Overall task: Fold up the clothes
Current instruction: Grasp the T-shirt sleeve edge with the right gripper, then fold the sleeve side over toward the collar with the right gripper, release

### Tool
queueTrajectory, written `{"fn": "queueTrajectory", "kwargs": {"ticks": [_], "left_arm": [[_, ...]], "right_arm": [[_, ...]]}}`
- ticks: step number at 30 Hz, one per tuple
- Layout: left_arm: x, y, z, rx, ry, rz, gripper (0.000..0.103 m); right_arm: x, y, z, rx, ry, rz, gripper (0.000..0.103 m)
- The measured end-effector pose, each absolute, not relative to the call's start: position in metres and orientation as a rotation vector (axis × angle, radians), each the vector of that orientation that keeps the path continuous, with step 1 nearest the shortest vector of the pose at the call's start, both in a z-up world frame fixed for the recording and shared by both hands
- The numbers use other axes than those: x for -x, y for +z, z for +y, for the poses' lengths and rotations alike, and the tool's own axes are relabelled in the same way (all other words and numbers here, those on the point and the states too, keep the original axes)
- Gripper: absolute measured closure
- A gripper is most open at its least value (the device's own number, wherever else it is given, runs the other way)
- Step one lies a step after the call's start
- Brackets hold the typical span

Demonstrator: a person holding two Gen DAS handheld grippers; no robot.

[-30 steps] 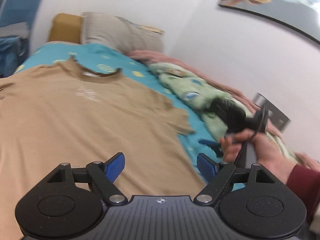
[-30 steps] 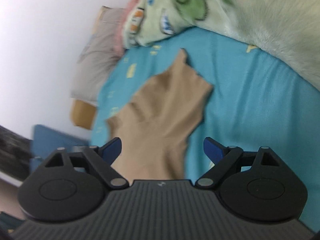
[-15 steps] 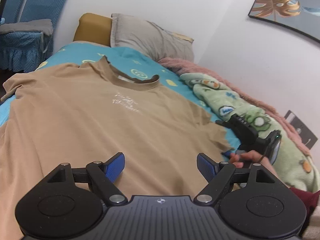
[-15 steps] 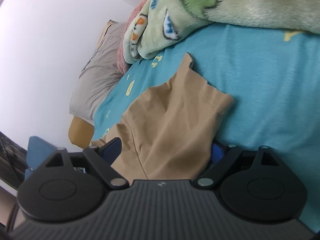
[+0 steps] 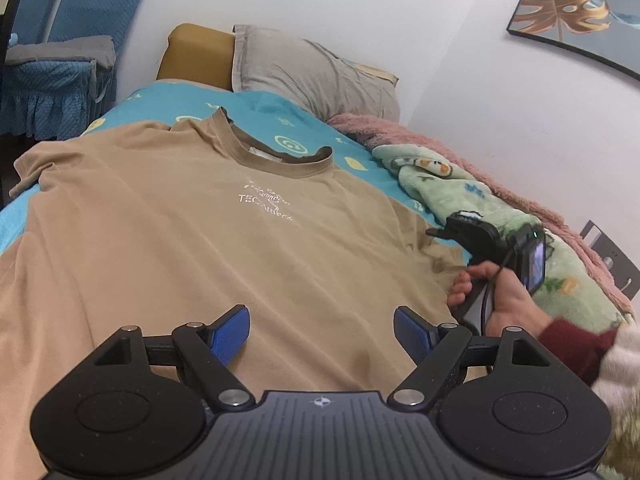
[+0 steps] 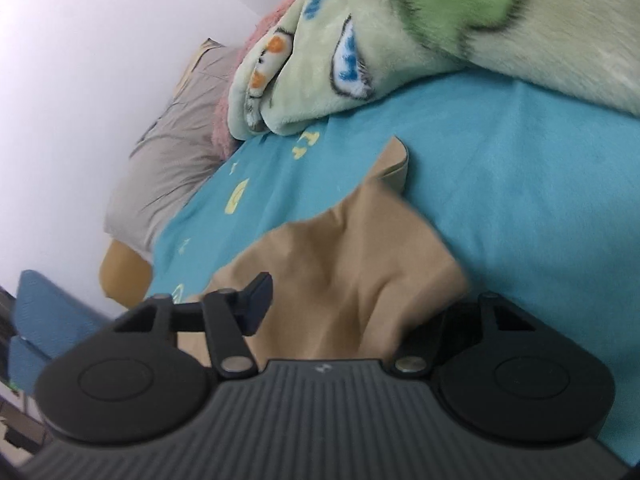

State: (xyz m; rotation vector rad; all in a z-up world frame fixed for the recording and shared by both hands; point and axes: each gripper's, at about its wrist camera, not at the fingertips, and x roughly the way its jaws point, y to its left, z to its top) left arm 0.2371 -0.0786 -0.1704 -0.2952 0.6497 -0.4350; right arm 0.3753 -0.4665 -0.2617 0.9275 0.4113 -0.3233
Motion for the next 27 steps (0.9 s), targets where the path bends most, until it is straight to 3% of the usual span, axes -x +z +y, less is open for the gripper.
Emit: {"fn": "queueTrajectory", "kwargs": {"ticks": [2, 4, 16, 22, 27], "left_arm": [[-0.237, -0.173, -0.082, 0.302, -0.445, 0.664, 0.022], [-0.237, -0.176, -0.086, 0.295, -0.459, 0.673, 0.022], [-0.229, -0.152, -0.071, 0.347, -0.427, 0.606, 0.022], [-0.221, -0.131, -0.051, 0.395, -0.392, 0.566, 0.022], [-0.219, -0.117, -0.020, 0.374, -0.295, 0.574, 0.022]], "right_arm": [[-0.395, -0.254, -0.465, -0.838, -0.327, 0.469, 0.053], [-0.407, -0.246, -0.465, -0.764, -0.327, 0.512, 0.092], [-0.387, -0.148, -0.445, -0.449, -0.409, 0.410, 0.096], [-0.394, -0.091, -0.371, -0.263, -0.365, 0.375, 0.096], [-0.408, -0.078, -0.281, -0.104, -0.252, 0.386, 0.096]]}}
